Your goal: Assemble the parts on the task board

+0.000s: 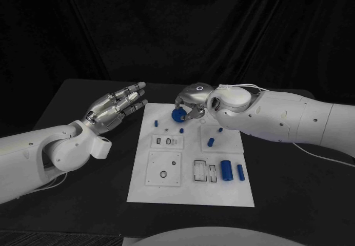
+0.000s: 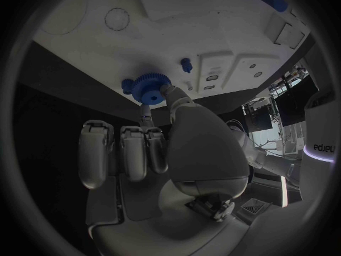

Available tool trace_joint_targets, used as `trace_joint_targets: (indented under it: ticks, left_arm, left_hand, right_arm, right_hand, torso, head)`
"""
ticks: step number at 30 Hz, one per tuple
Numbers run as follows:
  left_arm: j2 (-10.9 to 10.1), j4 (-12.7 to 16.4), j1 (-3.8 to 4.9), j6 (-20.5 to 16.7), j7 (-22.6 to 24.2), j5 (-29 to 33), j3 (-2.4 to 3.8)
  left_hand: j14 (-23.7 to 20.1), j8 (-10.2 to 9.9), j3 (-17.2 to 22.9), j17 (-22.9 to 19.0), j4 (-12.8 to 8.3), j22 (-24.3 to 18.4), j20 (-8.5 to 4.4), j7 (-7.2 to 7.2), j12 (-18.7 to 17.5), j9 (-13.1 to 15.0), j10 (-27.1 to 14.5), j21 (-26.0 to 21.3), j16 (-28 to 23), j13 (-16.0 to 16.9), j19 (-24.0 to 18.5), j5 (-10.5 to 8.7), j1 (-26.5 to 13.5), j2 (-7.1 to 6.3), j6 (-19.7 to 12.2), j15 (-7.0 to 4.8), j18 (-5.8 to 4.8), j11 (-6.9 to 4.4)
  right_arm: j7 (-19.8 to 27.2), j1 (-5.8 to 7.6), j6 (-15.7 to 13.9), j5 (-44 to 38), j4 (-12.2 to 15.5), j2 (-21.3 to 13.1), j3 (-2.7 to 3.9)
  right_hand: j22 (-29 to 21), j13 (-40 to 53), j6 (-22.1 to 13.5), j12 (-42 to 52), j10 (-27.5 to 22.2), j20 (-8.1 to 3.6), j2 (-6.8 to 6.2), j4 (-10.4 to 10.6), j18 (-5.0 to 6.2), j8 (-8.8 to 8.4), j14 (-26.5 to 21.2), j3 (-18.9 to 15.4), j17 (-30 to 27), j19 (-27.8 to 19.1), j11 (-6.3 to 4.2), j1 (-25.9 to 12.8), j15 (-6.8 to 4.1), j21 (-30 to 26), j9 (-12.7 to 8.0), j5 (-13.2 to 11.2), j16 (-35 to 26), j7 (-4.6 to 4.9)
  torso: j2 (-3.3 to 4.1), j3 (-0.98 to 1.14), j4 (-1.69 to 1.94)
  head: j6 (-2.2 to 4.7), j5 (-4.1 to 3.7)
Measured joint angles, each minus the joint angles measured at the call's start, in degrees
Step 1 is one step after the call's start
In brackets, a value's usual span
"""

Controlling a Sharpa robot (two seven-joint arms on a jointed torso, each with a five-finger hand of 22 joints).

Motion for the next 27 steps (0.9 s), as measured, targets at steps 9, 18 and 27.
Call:
trace_joint_targets:
  ticks: [9, 18, 27]
  left_arm:
    - [-0.05, -0.07, 0.0, 0.06, -0.05, 0.0, 0.0]
    - [0.01, -0.22, 0.0, 0.19, -0.1, 0.0, 0.0]
    - [0.13, -0.39, -0.03, 0.36, -0.15, 0.0, 0.0]
  left_hand:
    - [0.0, 0.0, 0.0, 0.0, 0.0, 0.0, 0.0, 0.0, 0.0, 0.0, 0.0, 0.0, 0.0, 0.0, 0.0, 0.0, 0.0, 0.0, 0.0, 0.0, 0.0, 0.0]
    - [0.0, 0.0, 0.0, 0.0, 0.0, 0.0, 0.0, 0.0, 0.0, 0.0, 0.0, 0.0, 0.0, 0.0, 0.0, 0.0, 0.0, 0.0, 0.0, 0.0, 0.0, 0.0]
    - [0.0, 0.0, 0.0, 0.0, 0.0, 0.0, 0.01, 0.0, 0.0, 0.0, 0.02, 0.0, 0.0, 0.0, 0.0, 0.0, 0.0, 0.0, 0.0, 0.0, 0.0, 0.02]
  right_arm:
    - [0.02, -0.35, 0.41, 0.0, -0.97, 0.63, 0.0]
    - [0.02, -0.6, 0.74, 0.0, -1.15, 0.82, 0.01]
    - [0.02, -0.64, 0.68, 0.0, -1.17, 0.88, 0.01]
  right_hand:
    - [0.0, 0.0, -3.16, 0.0, 0.0, 0.01, 0.01, -0.53, 0.0, -2.37, -0.01, 2.17, 0.0, 0.0, -0.01, -0.01, 0.0, -0.01, 0.97, -1.49, 0.0, 0.3]
    - [0.0, 0.0, -14.9, 0.0, -0.55, -1.26, 0.09, -0.86, 0.01, -7.57, -0.93, 2.76, 0.0, -0.01, -2.37, -0.09, -2.03, -0.3, -6.11, -6.03, -0.01, -2.98]
    - [0.0, 0.0, -18.15, 0.0, -0.51, -2.38, 1.37, -0.86, 0.02, -8.23, -0.94, 2.76, 0.0, -0.32, -3.2, -1.37, -3.05, -0.75, -8.65, -9.71, -0.06, -4.01]
  torso:
    - [-0.03, 0.01, -0.02]
    - [-0.03, 0.03, -0.01]
    - [-0.02, 0.02, 0.04]
  head:
    - [-0.09, 0.06]
    - [-0.28, 0.16]
    - [-0.41, 0.05]
